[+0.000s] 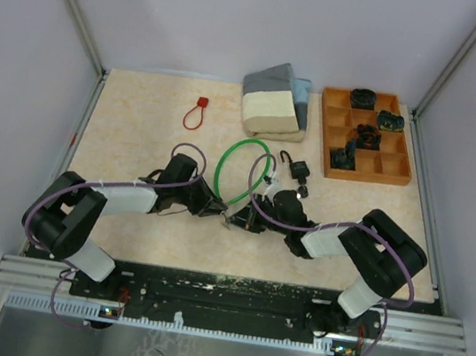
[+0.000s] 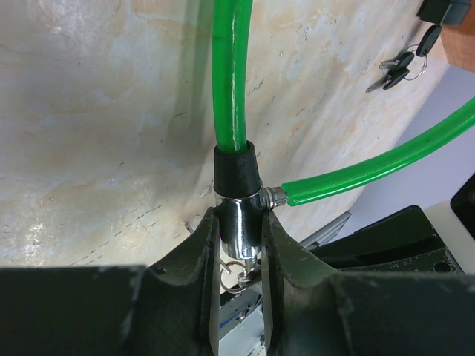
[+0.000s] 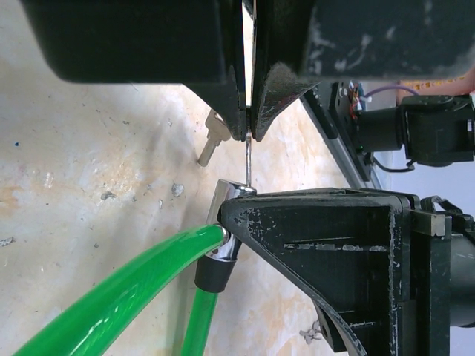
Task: Unlock with the key
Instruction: Unlock the lock.
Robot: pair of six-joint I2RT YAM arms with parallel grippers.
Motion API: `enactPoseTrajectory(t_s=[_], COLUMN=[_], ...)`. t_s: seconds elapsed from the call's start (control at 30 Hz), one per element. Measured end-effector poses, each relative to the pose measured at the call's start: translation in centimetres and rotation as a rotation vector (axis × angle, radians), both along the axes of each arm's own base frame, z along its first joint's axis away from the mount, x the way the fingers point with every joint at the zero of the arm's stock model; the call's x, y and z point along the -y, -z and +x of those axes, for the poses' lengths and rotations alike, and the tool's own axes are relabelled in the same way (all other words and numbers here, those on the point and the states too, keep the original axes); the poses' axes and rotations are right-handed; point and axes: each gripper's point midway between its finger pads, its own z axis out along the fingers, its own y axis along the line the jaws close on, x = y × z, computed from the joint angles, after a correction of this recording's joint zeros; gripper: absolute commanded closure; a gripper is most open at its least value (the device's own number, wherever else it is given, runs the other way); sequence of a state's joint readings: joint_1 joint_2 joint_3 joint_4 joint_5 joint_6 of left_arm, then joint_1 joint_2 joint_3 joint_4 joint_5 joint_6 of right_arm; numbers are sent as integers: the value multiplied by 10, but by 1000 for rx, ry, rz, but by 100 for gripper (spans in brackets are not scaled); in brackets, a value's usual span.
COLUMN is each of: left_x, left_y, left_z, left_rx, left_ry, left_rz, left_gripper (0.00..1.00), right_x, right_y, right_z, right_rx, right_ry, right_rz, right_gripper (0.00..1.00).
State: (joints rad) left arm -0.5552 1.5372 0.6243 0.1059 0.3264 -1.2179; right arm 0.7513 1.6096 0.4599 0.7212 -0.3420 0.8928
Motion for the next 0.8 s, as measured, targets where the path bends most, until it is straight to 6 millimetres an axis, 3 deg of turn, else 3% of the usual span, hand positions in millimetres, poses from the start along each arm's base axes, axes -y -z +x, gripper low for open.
enactPoseTrajectory(t_s=[0.8], left_x=[1], left_y=[0], left_z=[-1], left_rx=[2], left_ry=[-16], left_rz=[-23], left_gripper=[100], right_x=[-2], right_y=[-3], right_z=[1], right_rx=[-14], right_ry=[9], right_rz=[26], right_gripper=[100])
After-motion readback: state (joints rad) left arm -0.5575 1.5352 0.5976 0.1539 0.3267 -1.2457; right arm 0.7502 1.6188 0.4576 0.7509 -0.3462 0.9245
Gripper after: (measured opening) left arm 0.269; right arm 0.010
